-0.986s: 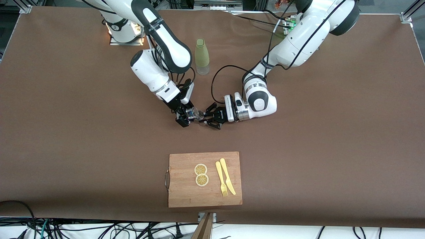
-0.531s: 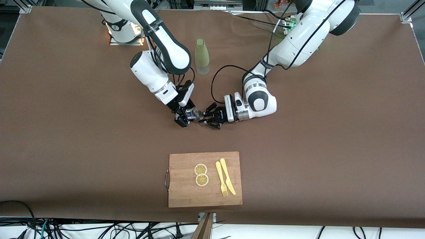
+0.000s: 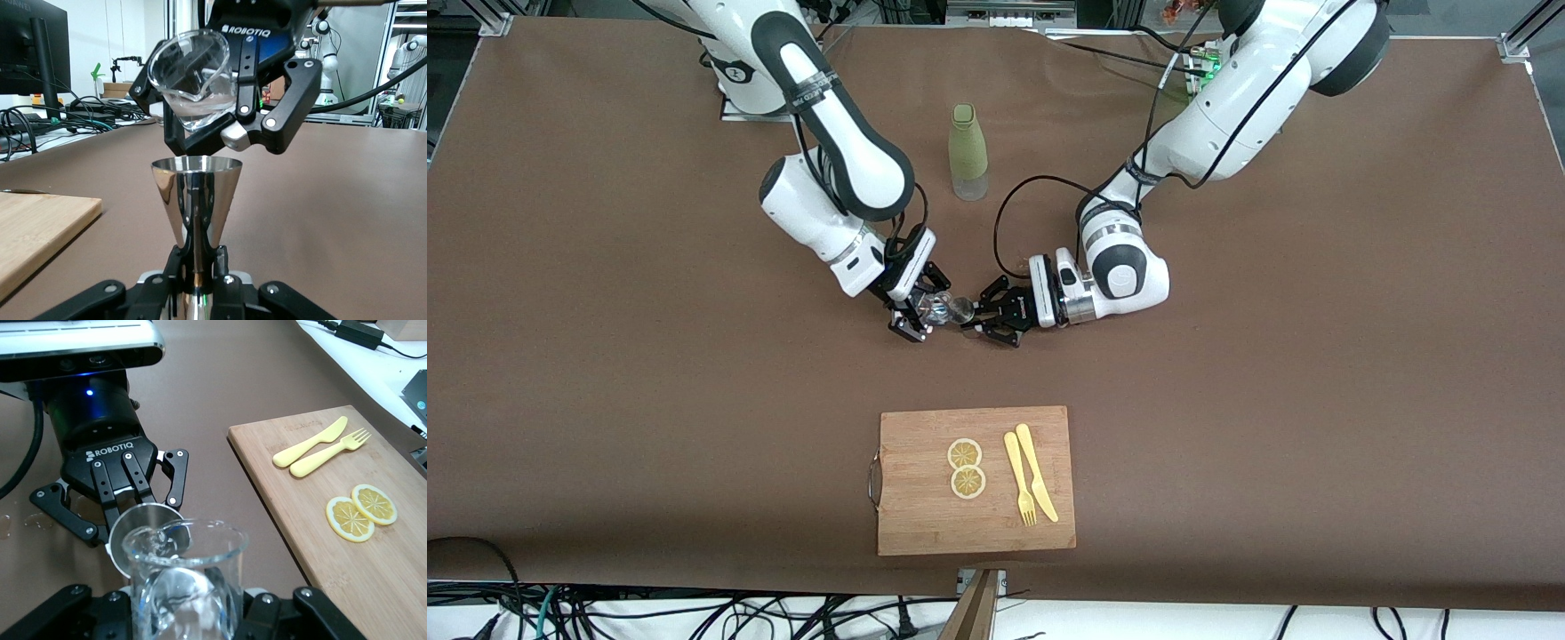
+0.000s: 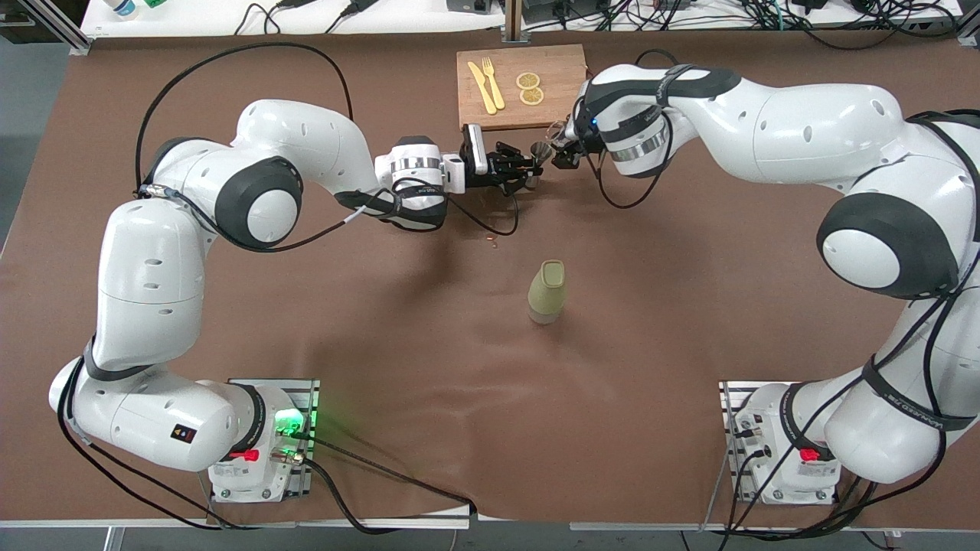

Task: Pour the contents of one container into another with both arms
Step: 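Tilt the beaker with the right gripper to pour into the jigger, then move the jigger and beaker apart back toward their spots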

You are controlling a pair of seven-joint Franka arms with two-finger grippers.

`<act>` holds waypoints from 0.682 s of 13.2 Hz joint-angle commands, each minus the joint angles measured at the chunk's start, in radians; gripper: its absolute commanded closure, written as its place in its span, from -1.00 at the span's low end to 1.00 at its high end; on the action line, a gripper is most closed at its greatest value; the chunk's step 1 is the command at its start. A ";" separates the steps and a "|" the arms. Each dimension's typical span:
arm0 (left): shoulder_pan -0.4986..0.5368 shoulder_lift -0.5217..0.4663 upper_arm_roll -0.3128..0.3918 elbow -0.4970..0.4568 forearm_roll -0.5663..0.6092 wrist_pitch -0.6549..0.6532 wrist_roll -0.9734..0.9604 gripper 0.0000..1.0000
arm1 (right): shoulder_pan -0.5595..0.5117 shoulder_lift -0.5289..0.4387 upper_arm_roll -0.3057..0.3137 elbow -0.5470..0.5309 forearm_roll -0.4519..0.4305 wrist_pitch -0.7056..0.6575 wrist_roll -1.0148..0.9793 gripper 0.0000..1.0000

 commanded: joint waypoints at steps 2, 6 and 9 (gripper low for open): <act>0.049 -0.029 -0.002 -0.070 0.009 -0.104 0.078 1.00 | -0.004 -0.039 -0.149 -0.007 0.019 -0.279 -0.002 1.00; 0.126 -0.072 0.028 -0.151 0.138 -0.246 0.076 1.00 | -0.004 -0.033 -0.321 -0.007 0.011 -0.575 -0.017 1.00; 0.202 -0.116 0.116 -0.194 0.314 -0.422 0.066 1.00 | -0.055 -0.014 -0.374 -0.010 0.011 -0.736 -0.082 1.00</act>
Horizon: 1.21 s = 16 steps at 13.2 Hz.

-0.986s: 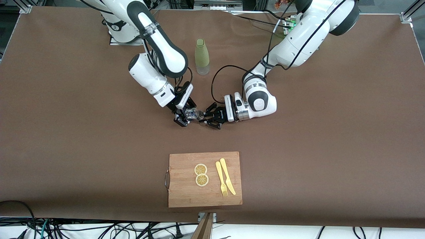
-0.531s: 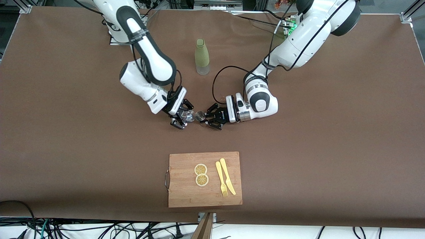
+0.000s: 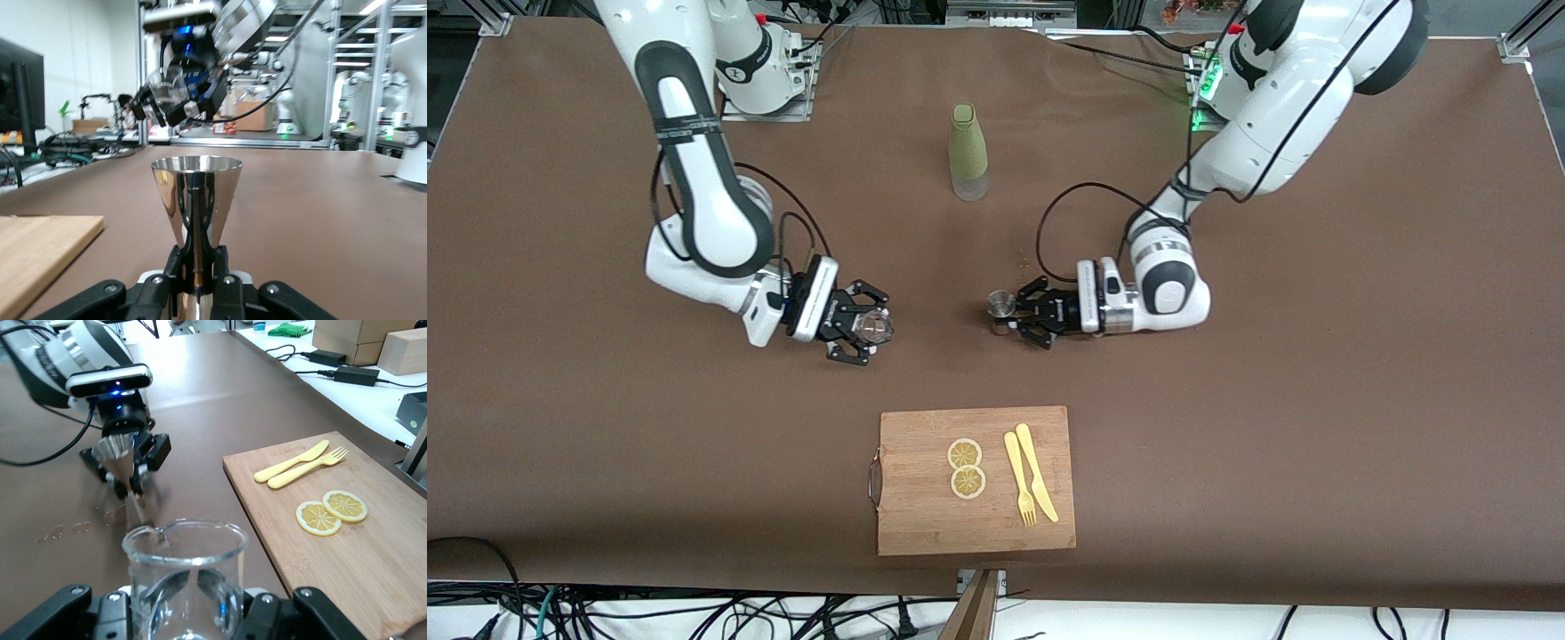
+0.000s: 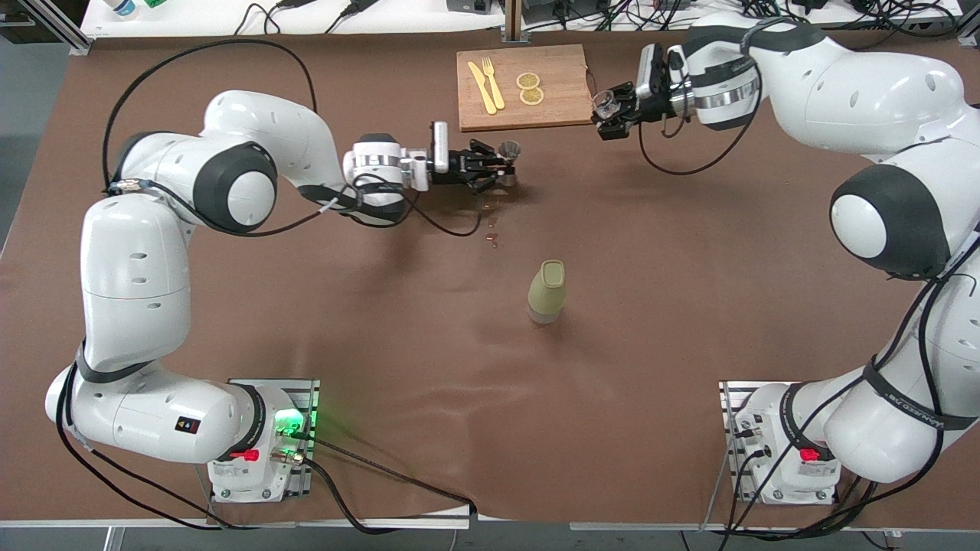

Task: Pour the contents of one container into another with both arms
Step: 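Move the jigger and beaker apart back toward their spots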

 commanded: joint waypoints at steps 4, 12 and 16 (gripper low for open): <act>0.134 -0.109 0.203 -0.099 0.318 -0.312 0.040 1.00 | -0.194 0.057 -0.015 -0.002 -0.053 -0.332 -0.131 1.00; 0.304 -0.091 0.527 -0.133 0.484 -0.616 0.214 1.00 | -0.433 0.305 -0.013 0.111 -0.257 -0.667 -0.300 1.00; 0.337 -0.057 0.630 -0.121 0.515 -0.706 0.287 1.00 | -0.476 0.385 -0.013 0.159 -0.300 -0.672 -0.351 1.00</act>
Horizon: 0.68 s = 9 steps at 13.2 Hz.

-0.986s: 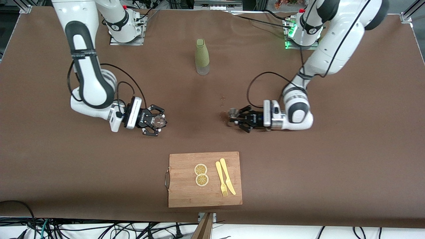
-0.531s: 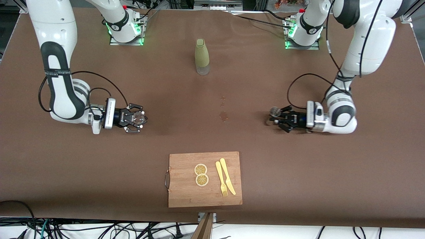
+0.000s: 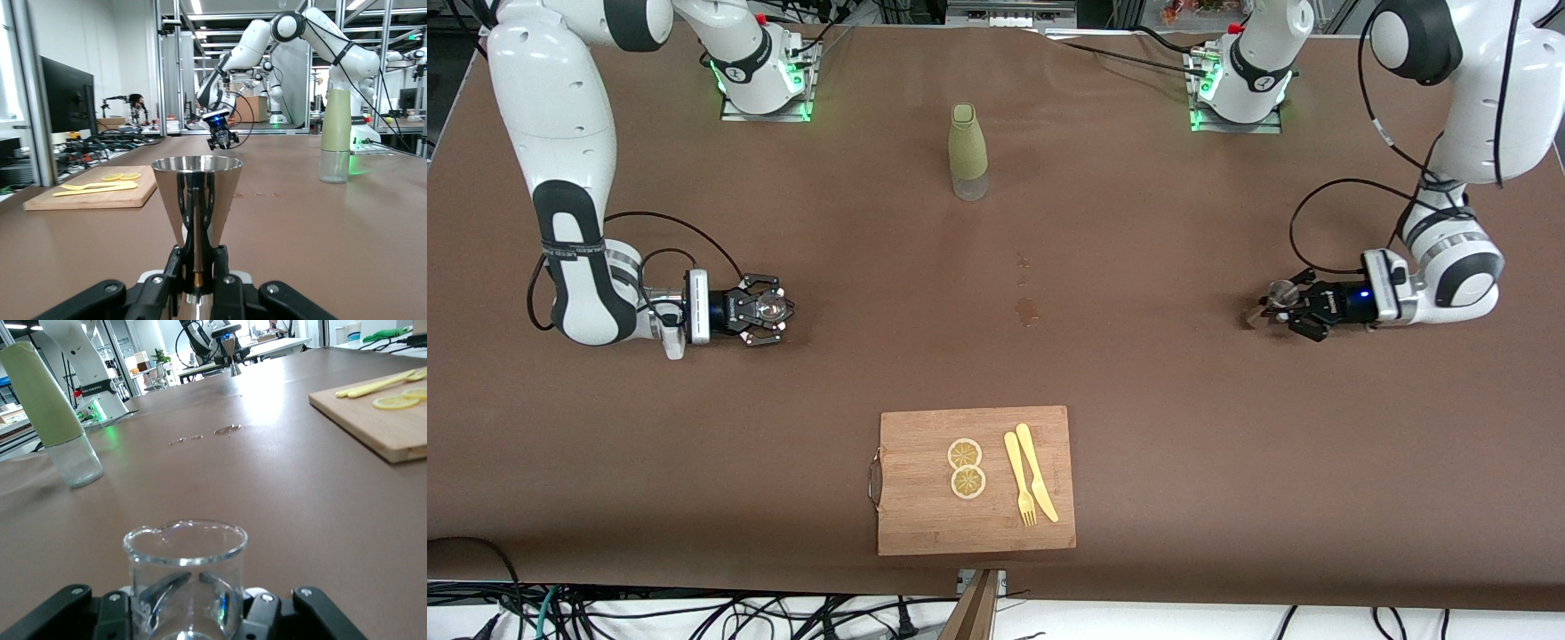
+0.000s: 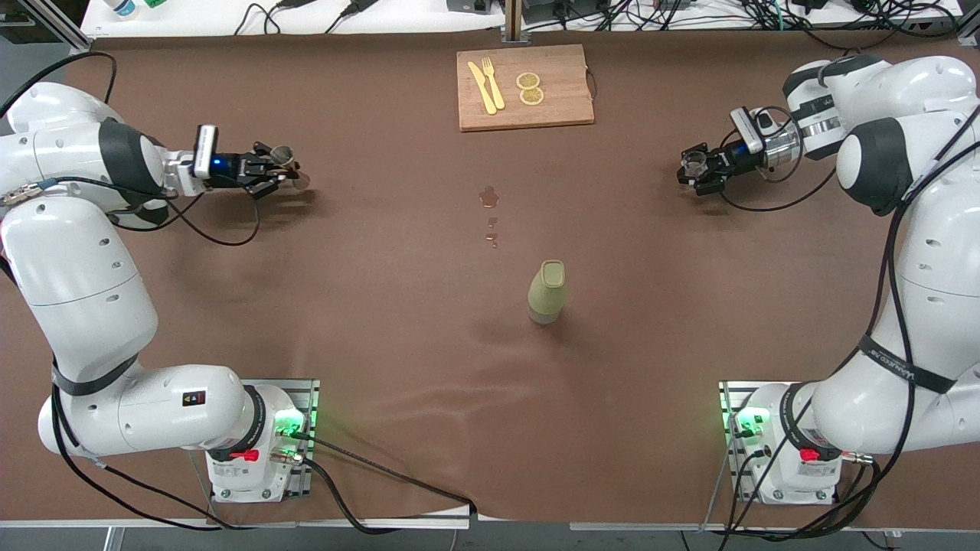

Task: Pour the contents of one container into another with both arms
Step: 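Move the jigger and beaker apart back toward their spots, then set down the jigger and beaker and open both grippers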

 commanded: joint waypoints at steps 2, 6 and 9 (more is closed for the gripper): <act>0.030 0.046 0.029 -0.016 0.046 -0.060 0.295 1.00 | -0.035 0.072 0.011 0.082 -0.024 -0.032 -0.044 0.93; 0.047 0.083 0.039 -0.004 0.046 -0.061 0.375 1.00 | -0.035 0.106 0.015 0.091 -0.018 -0.049 -0.048 -1.00; 0.052 0.114 0.038 0.008 0.044 -0.061 0.413 1.00 | -0.057 0.106 0.011 0.094 -0.036 -0.083 -0.034 -1.00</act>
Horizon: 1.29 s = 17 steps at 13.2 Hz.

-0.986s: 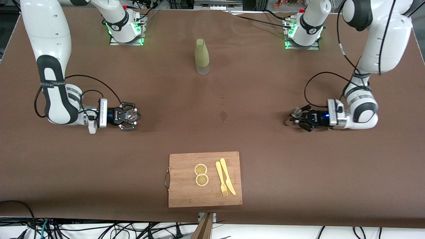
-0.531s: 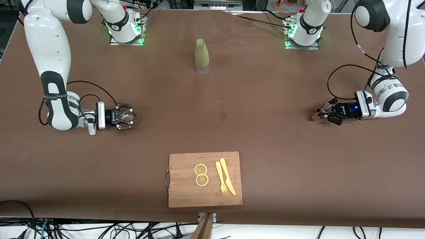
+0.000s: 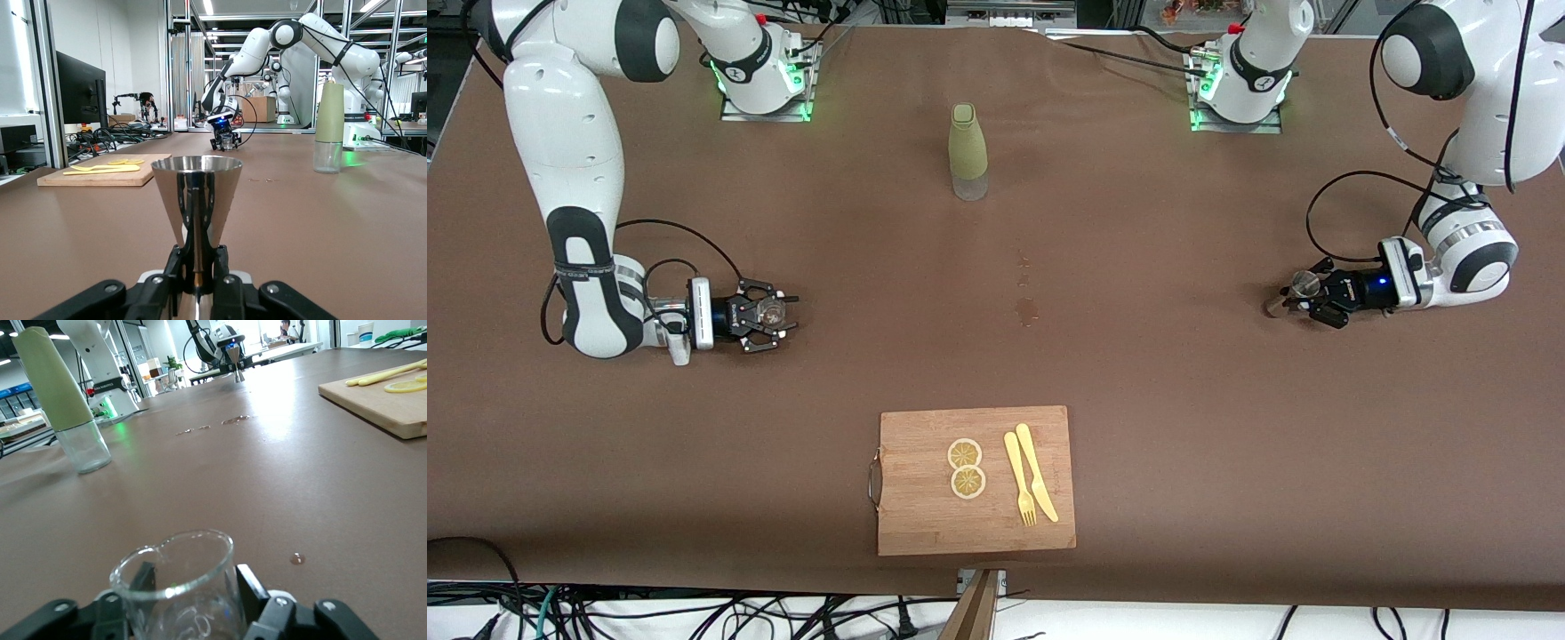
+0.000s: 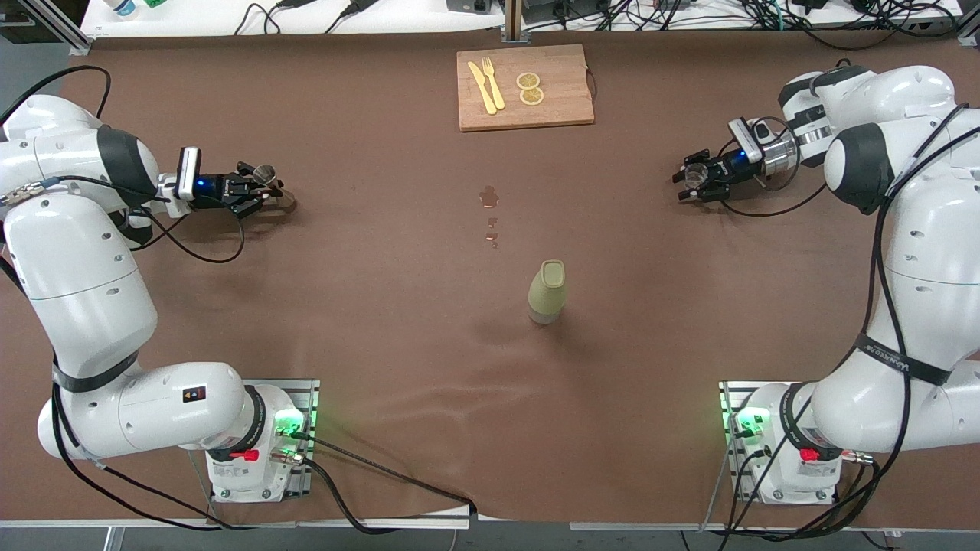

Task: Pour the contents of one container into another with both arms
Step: 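Set down the jigger and beaker and open both grippers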

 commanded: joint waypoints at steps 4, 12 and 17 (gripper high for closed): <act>0.003 0.069 0.011 0.007 0.025 -0.024 0.355 1.00 | -0.067 0.000 0.001 0.028 -0.083 -0.036 0.035 -1.00; 0.003 0.081 0.013 0.137 0.028 0.117 0.226 -1.00 | -0.067 -0.106 -0.146 0.091 -0.299 -0.201 0.248 -1.00; 0.002 0.054 0.017 0.349 0.314 0.248 -0.194 -1.00 | -0.063 -0.134 -0.194 0.250 -0.360 -0.347 0.514 -1.00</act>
